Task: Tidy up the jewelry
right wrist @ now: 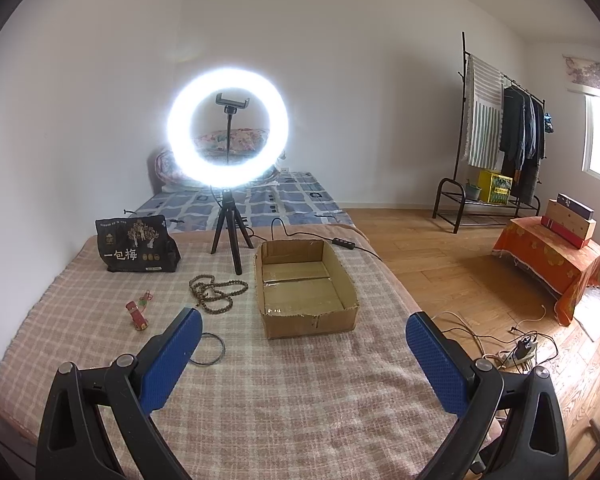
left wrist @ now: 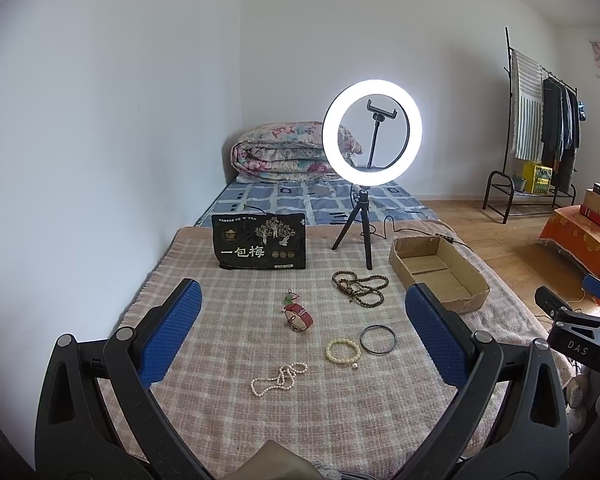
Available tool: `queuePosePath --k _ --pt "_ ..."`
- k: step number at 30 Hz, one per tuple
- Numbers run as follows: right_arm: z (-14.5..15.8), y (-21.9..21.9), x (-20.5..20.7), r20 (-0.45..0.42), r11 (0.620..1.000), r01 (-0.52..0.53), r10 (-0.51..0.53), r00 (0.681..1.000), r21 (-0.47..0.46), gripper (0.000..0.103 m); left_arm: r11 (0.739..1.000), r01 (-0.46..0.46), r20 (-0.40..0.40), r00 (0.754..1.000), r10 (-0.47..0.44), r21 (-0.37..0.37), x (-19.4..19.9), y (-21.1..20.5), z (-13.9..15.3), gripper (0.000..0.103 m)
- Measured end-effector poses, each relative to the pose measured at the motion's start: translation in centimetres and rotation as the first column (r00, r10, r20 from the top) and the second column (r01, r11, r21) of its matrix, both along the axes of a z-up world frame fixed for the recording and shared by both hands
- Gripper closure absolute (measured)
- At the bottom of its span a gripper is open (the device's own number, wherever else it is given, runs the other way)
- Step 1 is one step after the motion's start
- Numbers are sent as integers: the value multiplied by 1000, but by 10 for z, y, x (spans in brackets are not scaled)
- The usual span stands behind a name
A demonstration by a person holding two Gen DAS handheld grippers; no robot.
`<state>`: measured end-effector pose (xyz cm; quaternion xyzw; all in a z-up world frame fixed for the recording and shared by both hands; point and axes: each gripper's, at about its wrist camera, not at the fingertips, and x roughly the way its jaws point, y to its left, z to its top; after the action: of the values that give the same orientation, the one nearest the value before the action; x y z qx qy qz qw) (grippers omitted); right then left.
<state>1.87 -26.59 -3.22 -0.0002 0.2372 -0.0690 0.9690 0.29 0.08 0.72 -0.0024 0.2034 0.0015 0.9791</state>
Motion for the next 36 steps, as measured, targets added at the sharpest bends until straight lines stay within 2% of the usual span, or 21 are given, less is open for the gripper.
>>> queuePosePath --k 36 --pt "1 5 3 -1 1000 -18 18 1000 -3 0 1000 -1 -3 1000 1 5 -4 -1 6 0"
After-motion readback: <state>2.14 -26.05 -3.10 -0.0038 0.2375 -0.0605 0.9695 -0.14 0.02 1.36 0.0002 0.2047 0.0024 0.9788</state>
